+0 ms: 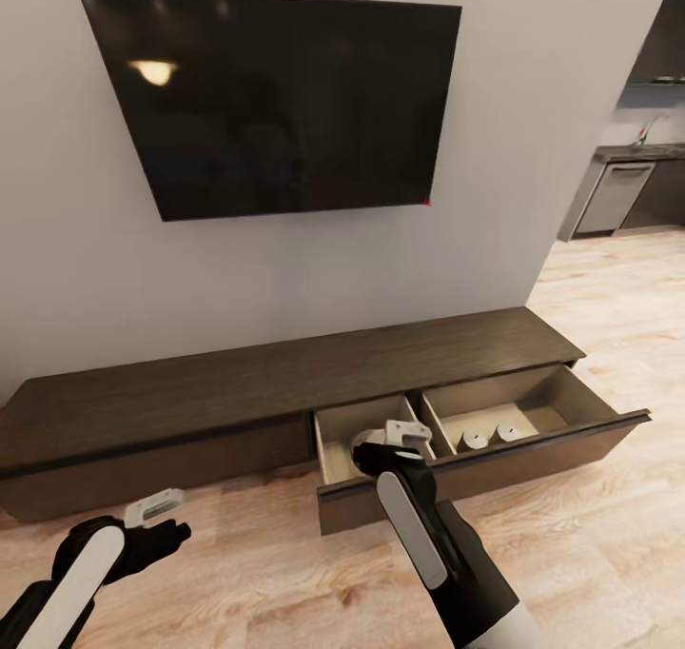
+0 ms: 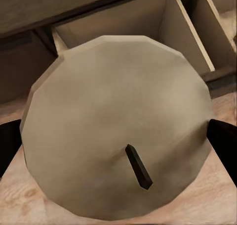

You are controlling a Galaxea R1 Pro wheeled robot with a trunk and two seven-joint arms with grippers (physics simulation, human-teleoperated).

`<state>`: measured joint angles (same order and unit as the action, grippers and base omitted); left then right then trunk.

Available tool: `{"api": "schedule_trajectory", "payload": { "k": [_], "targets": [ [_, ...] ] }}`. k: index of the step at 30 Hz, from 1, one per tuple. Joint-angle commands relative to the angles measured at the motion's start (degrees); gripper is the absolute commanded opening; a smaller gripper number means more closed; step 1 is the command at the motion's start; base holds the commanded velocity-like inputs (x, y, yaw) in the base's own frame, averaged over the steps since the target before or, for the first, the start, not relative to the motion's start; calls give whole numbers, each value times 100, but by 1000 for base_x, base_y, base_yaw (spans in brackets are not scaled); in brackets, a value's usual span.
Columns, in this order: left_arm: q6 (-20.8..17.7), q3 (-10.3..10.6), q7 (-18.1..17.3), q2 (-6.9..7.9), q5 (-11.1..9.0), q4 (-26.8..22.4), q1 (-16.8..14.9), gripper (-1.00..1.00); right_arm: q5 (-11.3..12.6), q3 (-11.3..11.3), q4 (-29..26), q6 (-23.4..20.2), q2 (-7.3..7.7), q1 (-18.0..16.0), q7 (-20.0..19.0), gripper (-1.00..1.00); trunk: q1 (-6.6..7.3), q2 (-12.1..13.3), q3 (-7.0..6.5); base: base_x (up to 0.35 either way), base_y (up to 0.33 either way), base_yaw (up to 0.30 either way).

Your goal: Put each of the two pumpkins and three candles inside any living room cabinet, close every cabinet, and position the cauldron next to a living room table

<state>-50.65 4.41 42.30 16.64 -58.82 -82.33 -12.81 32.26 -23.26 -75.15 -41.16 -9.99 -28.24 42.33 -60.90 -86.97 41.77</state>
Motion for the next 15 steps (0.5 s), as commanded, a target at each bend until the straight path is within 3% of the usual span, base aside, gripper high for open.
{"api": "schedule_trajectory", "payload": {
  "k": [1, 10, 15],
  "targets": [
    [0, 0, 60, 17, -45, -12, -2, 100, 75, 19, -2, 32, -1, -6, 56, -100, 3, -3, 5, -210, 0, -264],
    [-172, -150, 111, 117, -9, -54, -4, 100, 80, 80, 1, 83, -1, -6, 17, -100, 3, -3, 6, -30, 0, -278],
    [-322, -398, 114, 340, -8, -55, -3, 100, 79, 72, 1, 81, -1, -6, 6, -100, 3, -3, 6, 0, 0, -281]
  ]
}}
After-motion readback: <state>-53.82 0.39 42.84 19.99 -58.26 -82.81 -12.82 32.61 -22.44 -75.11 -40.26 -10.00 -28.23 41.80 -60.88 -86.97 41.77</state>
